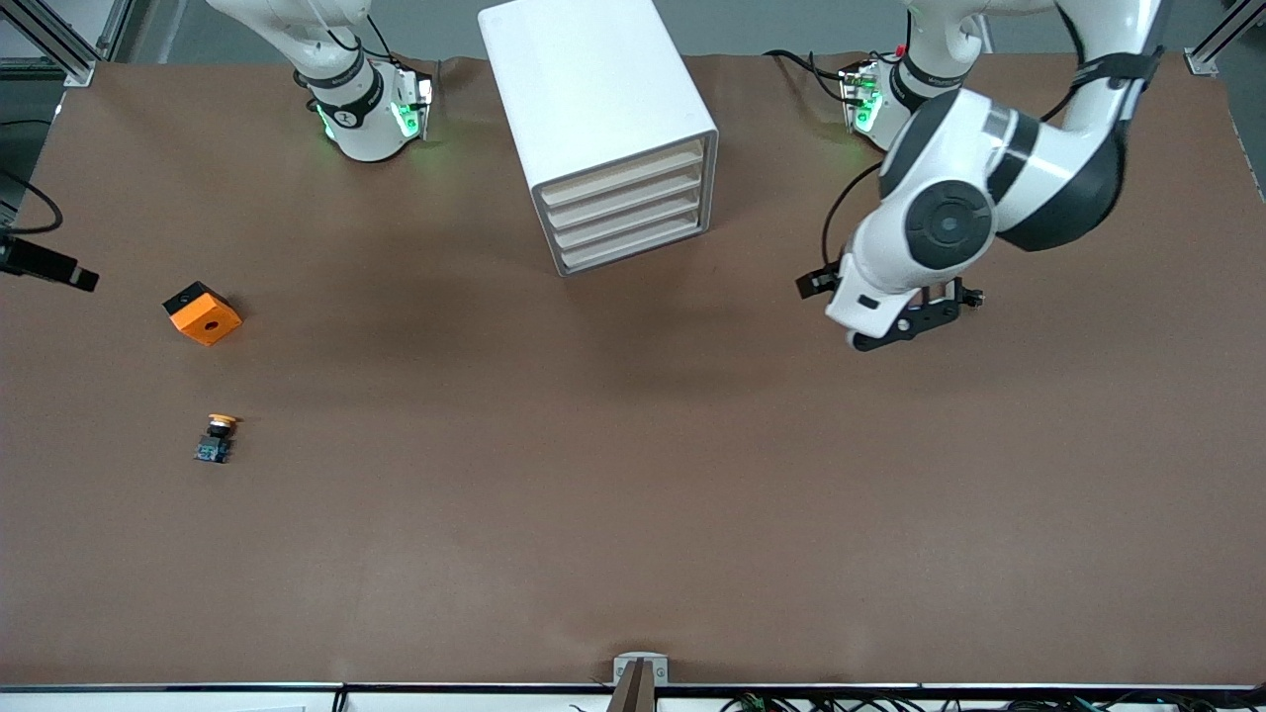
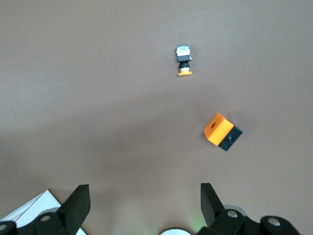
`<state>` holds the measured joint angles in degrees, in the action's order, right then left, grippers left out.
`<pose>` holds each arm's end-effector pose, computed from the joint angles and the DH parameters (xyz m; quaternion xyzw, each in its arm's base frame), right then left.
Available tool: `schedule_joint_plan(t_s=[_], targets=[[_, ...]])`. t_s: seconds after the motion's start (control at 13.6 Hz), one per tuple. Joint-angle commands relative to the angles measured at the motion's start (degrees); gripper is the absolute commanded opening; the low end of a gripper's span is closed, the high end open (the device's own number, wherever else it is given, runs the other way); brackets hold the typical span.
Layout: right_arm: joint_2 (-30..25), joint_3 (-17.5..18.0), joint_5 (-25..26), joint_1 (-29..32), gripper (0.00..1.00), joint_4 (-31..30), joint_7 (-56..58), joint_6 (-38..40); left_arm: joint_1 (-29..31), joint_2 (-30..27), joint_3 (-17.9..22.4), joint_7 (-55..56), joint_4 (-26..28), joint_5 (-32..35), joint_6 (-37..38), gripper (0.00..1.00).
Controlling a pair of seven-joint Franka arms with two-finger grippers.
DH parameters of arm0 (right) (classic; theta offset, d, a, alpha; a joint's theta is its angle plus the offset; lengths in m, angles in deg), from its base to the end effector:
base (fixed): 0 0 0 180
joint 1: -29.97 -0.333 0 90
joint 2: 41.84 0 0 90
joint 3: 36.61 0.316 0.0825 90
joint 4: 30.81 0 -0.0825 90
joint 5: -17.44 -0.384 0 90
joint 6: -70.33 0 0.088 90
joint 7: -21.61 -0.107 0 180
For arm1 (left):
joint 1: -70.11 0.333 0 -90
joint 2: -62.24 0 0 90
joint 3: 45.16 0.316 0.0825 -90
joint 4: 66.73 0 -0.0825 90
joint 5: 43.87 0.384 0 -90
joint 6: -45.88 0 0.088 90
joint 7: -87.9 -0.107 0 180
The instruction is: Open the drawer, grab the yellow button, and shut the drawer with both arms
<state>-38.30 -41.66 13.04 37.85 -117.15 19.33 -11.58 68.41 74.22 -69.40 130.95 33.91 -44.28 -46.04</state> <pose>0.5462 -0.1144 0.6089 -0.9885 0.1293 0.0657 0.0419 0.5227 -0.2404 0.4323 -0.9737 -0.1439 0.1667 0.0585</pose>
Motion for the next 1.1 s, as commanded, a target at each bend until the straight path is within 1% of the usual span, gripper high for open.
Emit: schedule_joint_plan(t_s=[0.0, 0.07, 0.15, 0.29, 0.51, 0.66, 0.81, 0.88, 1.03], targets=[[-4.41, 0.21, 2.19, -0.06, 1.00, -1.46, -3.24, 2.45, 2.57, -3.00, -0.72, -3.39, 0.87, 0.75, 1.65, 1.00], [-5.55, 0.39, 3.51, -0.15, 1.00, -1.64, -3.69, 3.24, 3.27, -3.62, -0.72, -5.14, 0.87, 0.58, 2.09, 1.00], [-6.35, 0.30, 3.79, -0.06, 1.00, -1.64, -3.69, 4.03, 4.33, -4.32, -0.72, -6.90, 0.95, 0.49, 3.05, 1.00], [-7.32, 0.30, 3.88, -0.06, 1.00, -1.81, -3.17, 4.39, 3.81, -5.82, 0.94, -10.68, 1.74, 0.40, 4.55, 1.00], [-7.32, 0.57, 4.22, -0.41, 1.00, -1.03, -2.81, 4.04, -2.59, -10.29, 10.59, -14.55, 5.60, -0.12, 4.47, 1.00], [-7.32, 0.65, 4.67, -1.02, 1.00, -0.59, -2.81, 3.95, -3.40, -12.84, 13.07, -17.54, 7.27, -0.21, 4.47, 1.00], [-7.41, 1.97, 4.84, -0.76, 1.00, -0.41, -2.90, 3.78, -3.49, -15.04, 14.84, -20.09, 9.12, -0.74, 4.38, 1.00], [-7.41, 1.97, 4.84, -0.76, 1.00, -0.41, -2.81, 3.25, -3.49, -16.27, 15.97, -21.15, 10.26, -0.74, 4.03, 1.00], [-7.41, 1.97, 4.84, -0.50, 1.00, -0.41, 0.67, 2.55, -2.70, -19.17, 16.42, -23.08, 13.15, -0.74, 1.59, 1.00]])
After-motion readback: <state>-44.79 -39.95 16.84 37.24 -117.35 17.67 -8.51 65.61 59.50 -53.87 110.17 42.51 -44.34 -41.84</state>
